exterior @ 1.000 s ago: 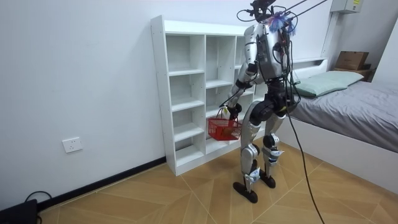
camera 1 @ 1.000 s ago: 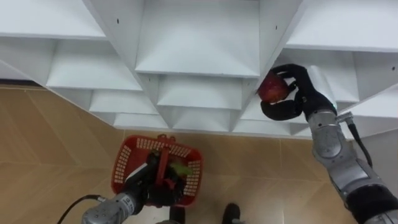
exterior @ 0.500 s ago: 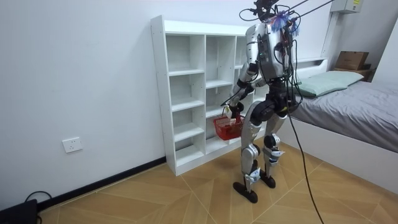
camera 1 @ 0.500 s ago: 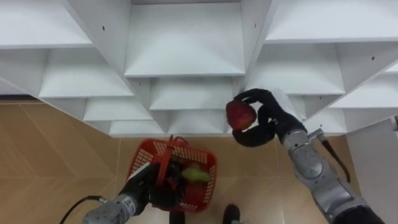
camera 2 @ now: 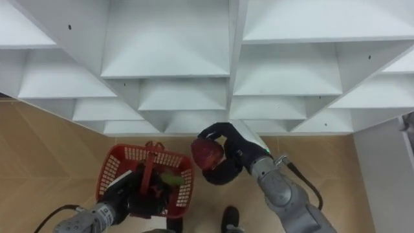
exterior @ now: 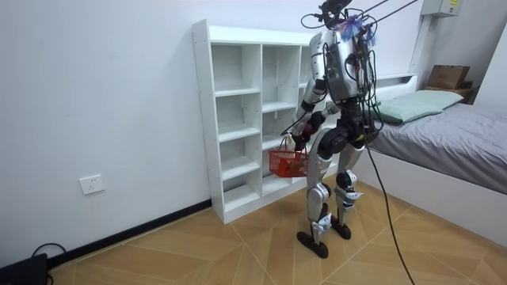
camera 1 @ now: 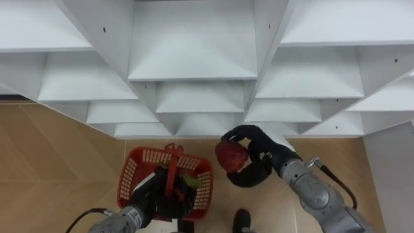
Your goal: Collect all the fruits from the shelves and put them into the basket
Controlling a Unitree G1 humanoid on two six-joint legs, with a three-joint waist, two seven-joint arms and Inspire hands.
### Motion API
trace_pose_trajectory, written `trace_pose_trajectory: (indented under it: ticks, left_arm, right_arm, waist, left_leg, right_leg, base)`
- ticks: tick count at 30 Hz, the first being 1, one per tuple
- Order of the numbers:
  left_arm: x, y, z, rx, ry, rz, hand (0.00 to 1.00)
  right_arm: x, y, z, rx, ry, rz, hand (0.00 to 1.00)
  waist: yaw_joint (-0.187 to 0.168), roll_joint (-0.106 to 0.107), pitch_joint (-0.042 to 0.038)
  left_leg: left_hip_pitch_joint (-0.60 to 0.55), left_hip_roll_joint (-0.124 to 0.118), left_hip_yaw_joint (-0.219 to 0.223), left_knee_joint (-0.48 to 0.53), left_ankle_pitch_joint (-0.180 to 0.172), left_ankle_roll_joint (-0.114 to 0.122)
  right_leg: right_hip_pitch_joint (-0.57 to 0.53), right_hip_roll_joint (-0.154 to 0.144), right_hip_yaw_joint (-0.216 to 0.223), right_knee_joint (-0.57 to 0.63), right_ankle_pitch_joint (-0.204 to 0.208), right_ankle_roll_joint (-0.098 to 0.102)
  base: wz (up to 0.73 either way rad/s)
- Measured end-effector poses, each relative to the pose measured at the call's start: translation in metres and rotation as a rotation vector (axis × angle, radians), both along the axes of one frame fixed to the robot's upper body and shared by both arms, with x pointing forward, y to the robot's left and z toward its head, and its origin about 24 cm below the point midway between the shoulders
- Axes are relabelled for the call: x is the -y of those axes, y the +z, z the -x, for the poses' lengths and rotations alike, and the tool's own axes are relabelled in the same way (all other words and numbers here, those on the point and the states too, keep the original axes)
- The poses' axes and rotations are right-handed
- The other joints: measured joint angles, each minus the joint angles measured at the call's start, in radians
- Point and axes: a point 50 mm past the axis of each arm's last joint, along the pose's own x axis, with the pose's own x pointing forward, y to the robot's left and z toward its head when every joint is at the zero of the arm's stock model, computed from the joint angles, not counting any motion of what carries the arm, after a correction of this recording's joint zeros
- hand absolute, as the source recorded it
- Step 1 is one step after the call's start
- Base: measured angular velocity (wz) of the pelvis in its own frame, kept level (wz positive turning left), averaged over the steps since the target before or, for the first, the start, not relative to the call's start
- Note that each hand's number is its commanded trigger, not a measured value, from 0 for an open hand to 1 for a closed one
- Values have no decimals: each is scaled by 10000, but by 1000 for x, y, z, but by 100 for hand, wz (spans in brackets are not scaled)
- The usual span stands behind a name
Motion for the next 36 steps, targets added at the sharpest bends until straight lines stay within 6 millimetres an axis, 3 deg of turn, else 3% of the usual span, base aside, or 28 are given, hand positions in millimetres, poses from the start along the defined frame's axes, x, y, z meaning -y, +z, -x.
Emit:
trace_pose_trajectory:
  ticks: [4, 36]
  left_arm:
    - [4, 2, 0, 104, -50, 139, 100]
    - [21, -3, 7, -55, -447, 438, 100]
  right_arm:
    - [-3, -6, 8, -429, 353, 9, 100]
    - [-8, -25, 23, -1144, 286, 154, 100]
  waist:
    - [24, 117, -4]
    - [-124, 104, 4]
  left_leg:
    - [16, 2, 40, -19, 1, 1]
    - [10, -7, 44, 32, 28, 21]
  right_leg:
    - [-13, 2, 29, 5, -1, 1]
    - [-40, -22, 11, 69, 27, 7]
  base:
    - [-1]
    - [0]
